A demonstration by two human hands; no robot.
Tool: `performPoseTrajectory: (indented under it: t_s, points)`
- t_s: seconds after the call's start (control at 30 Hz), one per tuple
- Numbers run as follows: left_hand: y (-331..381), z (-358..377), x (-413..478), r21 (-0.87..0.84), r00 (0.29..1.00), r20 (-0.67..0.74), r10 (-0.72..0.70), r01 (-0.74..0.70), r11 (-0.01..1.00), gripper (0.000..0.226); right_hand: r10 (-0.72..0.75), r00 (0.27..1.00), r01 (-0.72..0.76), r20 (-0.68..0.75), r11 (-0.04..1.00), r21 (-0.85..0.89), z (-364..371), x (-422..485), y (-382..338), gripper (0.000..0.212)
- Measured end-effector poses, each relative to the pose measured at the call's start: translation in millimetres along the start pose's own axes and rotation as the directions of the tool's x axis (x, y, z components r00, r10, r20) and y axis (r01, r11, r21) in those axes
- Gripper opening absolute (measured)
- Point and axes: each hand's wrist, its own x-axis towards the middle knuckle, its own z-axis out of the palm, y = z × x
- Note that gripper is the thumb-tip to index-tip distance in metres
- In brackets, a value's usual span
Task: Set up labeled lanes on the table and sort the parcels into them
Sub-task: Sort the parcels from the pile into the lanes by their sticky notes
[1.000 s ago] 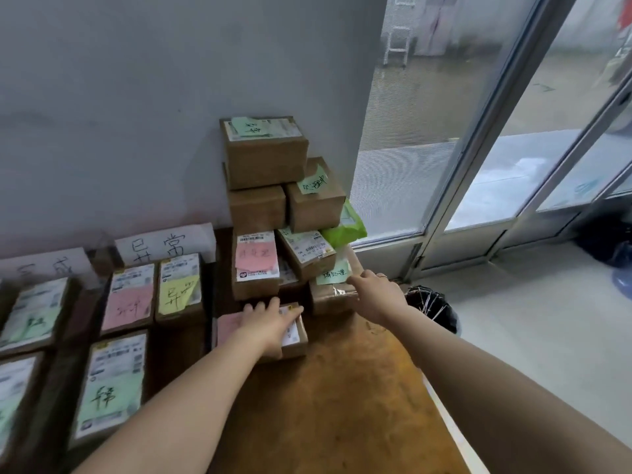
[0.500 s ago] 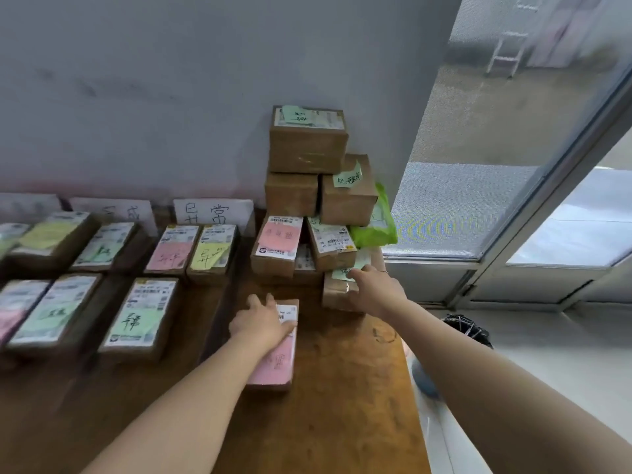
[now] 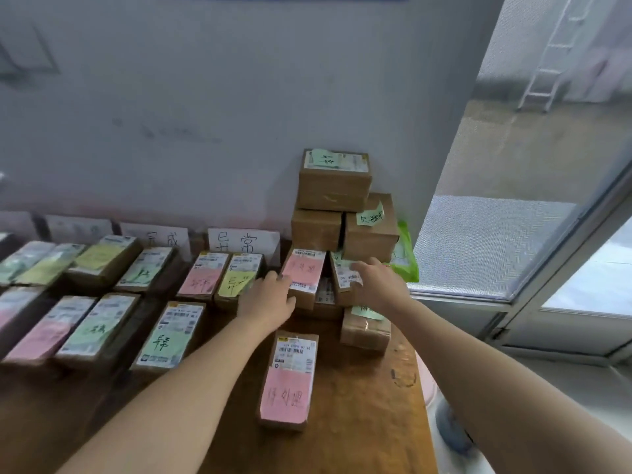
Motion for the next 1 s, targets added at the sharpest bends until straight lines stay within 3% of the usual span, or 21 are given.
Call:
performPoseTrajectory:
  t_s: [0.13,0.23,0.4,0.5,0.57,0.7,0.8,0.9,1.0]
  points:
    - [0,-31,37,-0.013,0.993,-0.101,0.066,-0.068,0.998,0.033,-0.03,0.986,0.036,-0.166,0.999,0.034,-33,23,-12,0.029]
    - [3,-52,64,-0.043,0.977,-0.18,0.118,-0.127,0.991,0.035,-0.019,0.965,0.027,-0.263,0.999,0.028,-58,40,-18,0.037]
    - [2,-84,119,-0.121,0.958,-0.253,0.133,-0.167,0.978,0.042,0.127,0.922,-0.075,-0.366,0.985,0.154,-88,79,-21,0.046]
    - [3,-94,148,-0.2,0.956,-0.288,0.064,-0.126,0.972,0.044,0.249,0.907,-0.142,-0.34,0.94,0.311,-98,106,-19,0.054]
    - [2,-93,168,-0.298,0.971,-0.239,0.029,-0.102,0.949,0.051,0.324,0.911,-0.198,-0.257,0.887,0.417,-102,124,-18,0.053]
    - [0,-85,203,-0.534,0.998,-0.025,0.055,-0.06,0.843,0.069,0.443,0.891,-0.316,-0.101,0.765,0.561,-106,155,-20,0.049]
    - [5,-81,209,-0.707,0.996,0.069,0.06,0.006,0.707,0.062,0.497,0.867,-0.338,-0.032,0.634,0.696,-107,167,-24,0.045]
    - [7,-78,206,-0.812,0.999,0.029,0.034,0.004,0.584,0.055,0.514,0.853,-0.231,-0.086,0.52,0.822,-105,168,-26,0.037]
    - [8,-82,198,-0.876,1.0,0.0,-0.024,0.011,0.482,0.05,0.487,0.856,-0.076,-0.175,0.453,0.888,-109,163,-30,0.042]
